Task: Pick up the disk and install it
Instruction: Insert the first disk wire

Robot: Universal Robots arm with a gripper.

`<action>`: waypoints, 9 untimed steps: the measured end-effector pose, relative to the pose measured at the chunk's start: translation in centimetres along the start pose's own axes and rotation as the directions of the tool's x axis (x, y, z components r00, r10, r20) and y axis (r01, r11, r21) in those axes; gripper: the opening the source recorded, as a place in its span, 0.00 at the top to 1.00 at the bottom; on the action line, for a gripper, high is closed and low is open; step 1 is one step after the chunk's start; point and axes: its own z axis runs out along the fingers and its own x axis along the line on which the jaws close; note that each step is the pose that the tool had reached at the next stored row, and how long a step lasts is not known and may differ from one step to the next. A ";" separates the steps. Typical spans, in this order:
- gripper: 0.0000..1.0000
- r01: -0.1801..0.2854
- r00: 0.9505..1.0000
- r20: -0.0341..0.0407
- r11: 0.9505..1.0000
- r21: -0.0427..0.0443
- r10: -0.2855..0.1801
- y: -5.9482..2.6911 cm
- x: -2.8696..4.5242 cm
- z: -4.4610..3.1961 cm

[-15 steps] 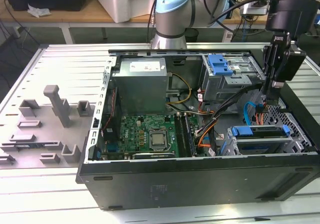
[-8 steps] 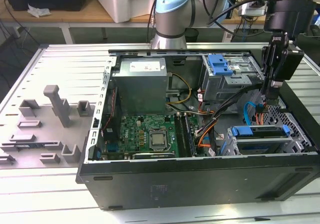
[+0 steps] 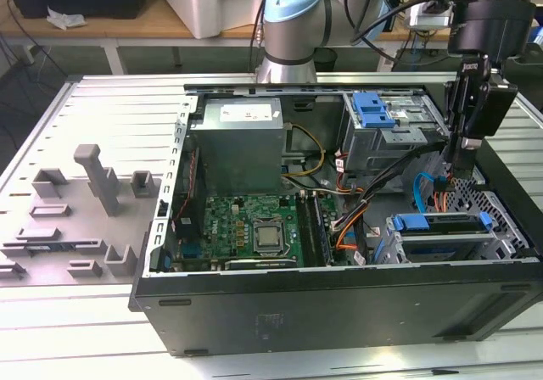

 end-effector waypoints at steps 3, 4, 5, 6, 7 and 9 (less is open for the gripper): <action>0.65 0.004 1.000 -0.002 1.000 -0.008 -0.004 -0.15 -0.11 0.11; 0.65 0.008 1.000 -0.005 1.000 -0.016 -0.008 -0.30 -0.17 0.13; 0.65 0.010 1.000 -0.006 1.000 -0.020 -0.010 -0.36 -0.20 0.15; 0.65 0.011 1.000 -0.006 1.000 -0.022 -0.011 -0.38 -0.22 0.16; 0.65 0.011 1.000 -0.007 1.000 -0.023 -0.011 -0.37 -0.23 0.19; 0.65 0.011 1.000 -0.009 1.000 -0.023 -0.012 -0.37 -0.26 0.24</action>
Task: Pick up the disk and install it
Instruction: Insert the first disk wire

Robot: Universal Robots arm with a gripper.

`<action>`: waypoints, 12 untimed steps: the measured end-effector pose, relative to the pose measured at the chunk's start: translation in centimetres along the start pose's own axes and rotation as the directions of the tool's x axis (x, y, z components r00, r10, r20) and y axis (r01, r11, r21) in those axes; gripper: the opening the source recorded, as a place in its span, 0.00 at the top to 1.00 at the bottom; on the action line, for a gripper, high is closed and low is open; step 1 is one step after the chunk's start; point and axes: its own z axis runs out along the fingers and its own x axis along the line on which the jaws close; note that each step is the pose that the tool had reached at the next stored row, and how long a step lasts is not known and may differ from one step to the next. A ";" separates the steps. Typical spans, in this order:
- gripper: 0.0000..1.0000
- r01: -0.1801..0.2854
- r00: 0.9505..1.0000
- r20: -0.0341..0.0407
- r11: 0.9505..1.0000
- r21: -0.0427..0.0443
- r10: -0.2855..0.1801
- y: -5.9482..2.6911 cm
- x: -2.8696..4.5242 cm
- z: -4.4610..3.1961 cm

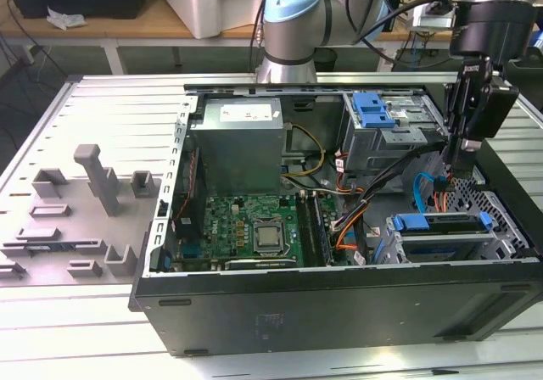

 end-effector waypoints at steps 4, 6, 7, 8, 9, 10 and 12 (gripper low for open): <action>0.65 0.001 1.000 -0.009 1.000 -0.001 -0.001 0.01 -0.08 0.13; 0.65 0.001 1.000 -0.012 1.000 -0.001 -0.001 0.01 -0.13 0.22; 0.65 0.001 1.000 -0.013 1.000 -0.001 -0.001 0.01 -0.13 0.22; 0.65 0.001 1.000 -0.013 1.000 -0.001 -0.001 0.01 -0.13 0.22; 0.65 0.001 1.000 -0.013 1.000 -0.001 -0.001 0.01 -0.13 0.23; 0.65 0.001 1.000 -0.013 1.000 -0.001 -0.001 0.01 -0.14 0.23; 0.65 0.001 1.000 -0.013 1.000 -0.001 -0.001 0.01 -0.14 0.23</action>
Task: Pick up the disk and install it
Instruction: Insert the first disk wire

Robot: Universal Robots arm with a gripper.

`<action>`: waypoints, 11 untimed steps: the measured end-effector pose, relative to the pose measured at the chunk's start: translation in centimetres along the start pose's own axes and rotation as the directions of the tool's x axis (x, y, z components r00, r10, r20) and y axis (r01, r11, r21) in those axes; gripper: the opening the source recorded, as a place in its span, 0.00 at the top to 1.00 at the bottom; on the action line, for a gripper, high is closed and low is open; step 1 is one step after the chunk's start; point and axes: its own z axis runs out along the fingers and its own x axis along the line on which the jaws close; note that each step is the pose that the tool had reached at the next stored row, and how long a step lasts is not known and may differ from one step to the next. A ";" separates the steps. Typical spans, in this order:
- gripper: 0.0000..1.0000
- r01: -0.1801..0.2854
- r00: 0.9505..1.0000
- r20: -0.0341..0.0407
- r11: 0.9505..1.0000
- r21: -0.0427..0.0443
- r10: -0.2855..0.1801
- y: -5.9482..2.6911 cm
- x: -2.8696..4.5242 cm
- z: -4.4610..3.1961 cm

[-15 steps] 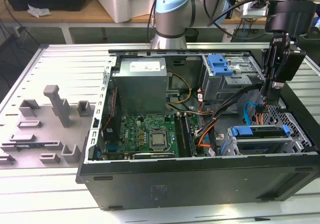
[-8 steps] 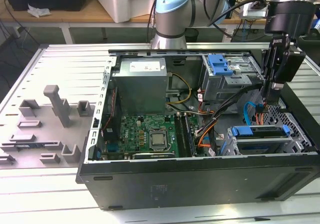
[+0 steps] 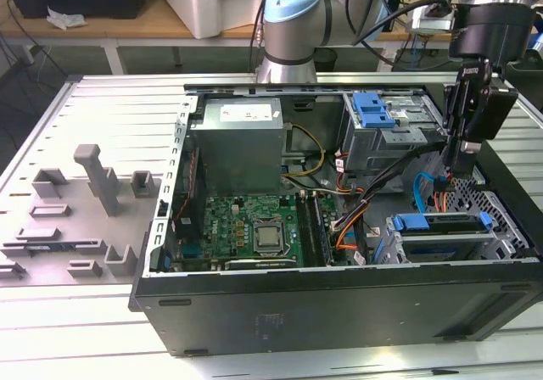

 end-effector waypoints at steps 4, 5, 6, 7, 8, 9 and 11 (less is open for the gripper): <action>0.65 0.005 1.000 -0.002 1.000 0.004 -0.005 0.00 -0.01 0.00; 0.65 0.007 1.000 -0.003 1.000 0.005 -0.007 0.00 0.00 0.00; 0.65 0.007 1.000 -0.004 1.000 0.006 -0.007 0.00 -0.01 0.00; 0.65 0.009 1.000 -0.006 1.000 0.007 -0.009 0.00 -0.01 0.01; 0.65 0.009 1.000 -0.009 1.000 0.008 -0.009 0.00 0.00 0.00; 0.65 0.009 1.000 -0.009 1.000 0.008 -0.009 0.00 0.00 0.00; 0.65 0.009 1.000 -0.009 1.000 0.008 -0.009 0.00 0.00 0.01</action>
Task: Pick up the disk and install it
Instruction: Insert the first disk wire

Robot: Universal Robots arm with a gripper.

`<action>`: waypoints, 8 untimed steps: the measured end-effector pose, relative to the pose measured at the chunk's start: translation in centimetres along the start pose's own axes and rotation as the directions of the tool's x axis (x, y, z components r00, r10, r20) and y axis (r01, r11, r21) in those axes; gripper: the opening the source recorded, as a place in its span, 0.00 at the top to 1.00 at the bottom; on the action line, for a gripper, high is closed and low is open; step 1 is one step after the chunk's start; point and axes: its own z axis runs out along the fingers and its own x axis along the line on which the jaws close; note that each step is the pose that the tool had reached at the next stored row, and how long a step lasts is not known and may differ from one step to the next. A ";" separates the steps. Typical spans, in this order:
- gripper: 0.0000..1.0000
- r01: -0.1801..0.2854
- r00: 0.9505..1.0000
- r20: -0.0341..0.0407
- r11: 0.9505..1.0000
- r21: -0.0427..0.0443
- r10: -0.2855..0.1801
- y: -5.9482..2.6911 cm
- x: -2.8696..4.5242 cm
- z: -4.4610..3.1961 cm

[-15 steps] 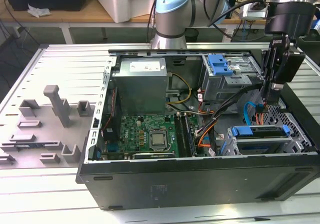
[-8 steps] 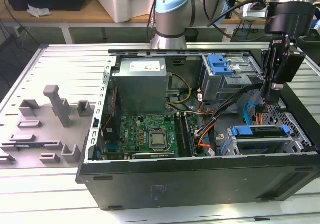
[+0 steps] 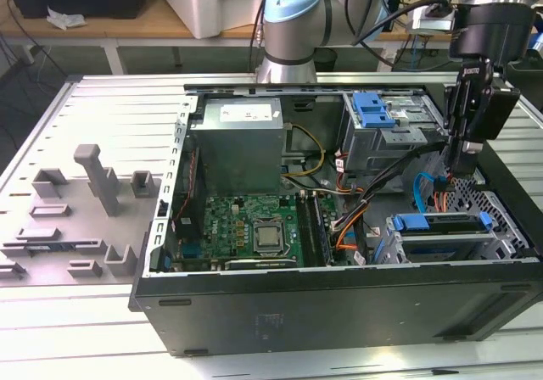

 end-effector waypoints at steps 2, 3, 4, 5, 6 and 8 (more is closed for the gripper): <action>0.65 0.000 1.000 0.000 1.000 0.000 0.000 0.00 0.00 0.00; 0.65 0.000 1.000 0.000 1.000 0.000 0.000 0.00 0.00 0.00; 0.65 0.000 1.000 -0.001 1.000 0.000 0.000 0.00 0.00 0.00; 0.65 0.000 1.000 0.000 1.000 0.000 0.000 0.00 0.00 0.00; 0.67 0.000 1.000 -0.001 1.000 0.000 0.000 0.00 0.00 0.00; 0.83 0.000 1.000 -0.003 1.000 0.001 0.000 0.01 0.00 0.00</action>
